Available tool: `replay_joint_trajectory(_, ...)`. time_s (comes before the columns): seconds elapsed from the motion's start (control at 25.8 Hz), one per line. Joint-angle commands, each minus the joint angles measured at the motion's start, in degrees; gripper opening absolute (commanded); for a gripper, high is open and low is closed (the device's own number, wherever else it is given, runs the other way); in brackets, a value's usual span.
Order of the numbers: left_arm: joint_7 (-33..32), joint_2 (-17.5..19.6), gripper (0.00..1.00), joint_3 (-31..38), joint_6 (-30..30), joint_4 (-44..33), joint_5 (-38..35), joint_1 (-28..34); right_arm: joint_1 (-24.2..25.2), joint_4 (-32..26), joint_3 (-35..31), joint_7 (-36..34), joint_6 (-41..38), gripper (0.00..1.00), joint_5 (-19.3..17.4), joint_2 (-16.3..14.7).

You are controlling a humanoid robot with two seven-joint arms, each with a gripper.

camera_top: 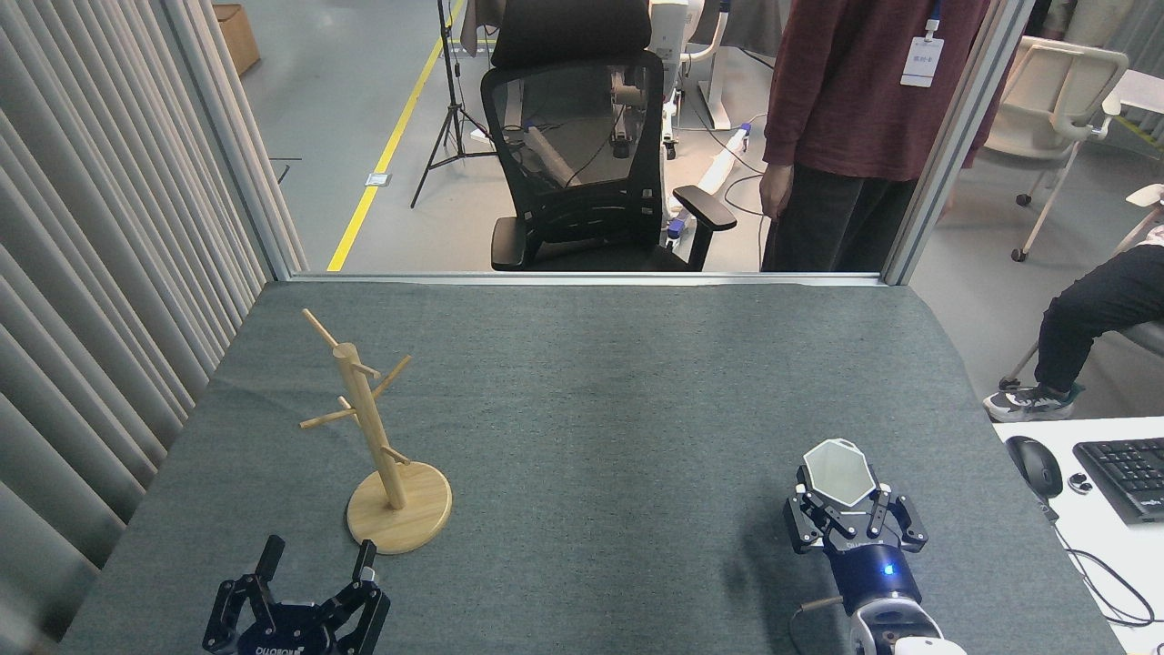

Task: Hang cup on storage rack
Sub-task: 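Lift the cup with the right gripper and carry it toward the left gripper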

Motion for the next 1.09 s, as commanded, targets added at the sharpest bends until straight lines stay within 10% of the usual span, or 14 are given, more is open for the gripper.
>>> replay_joint_trajectory(0.0,0.14,0.05,1.0,-0.11,0.05,-0.06,-0.51,-1.14,1.27,-6.73,0.0,-0.22,-0.09,0.67,-0.42,0.24)
replay_joint_trajectory(0.16,-0.03,0.05,1.0,-4.15,-0.13,2.05,-9.92,-2.11,4.52,-17.2,0.7,0.31,0.97,0.67,0.46,4.45)
replay_joint_trajectory(0.47,-0.47,-0.66,1.0,-15.49,0.31,6.62,-20.73,-4.04,14.81,-32.84,11.43,0.49,4.22,0.67,16.98,18.25)
replay_joint_trajectory(1.05,-0.65,-0.75,1.0,-17.69,0.14,6.36,-20.73,-5.19,18.58,-34.25,23.47,-0.04,7.56,0.67,20.76,20.36)
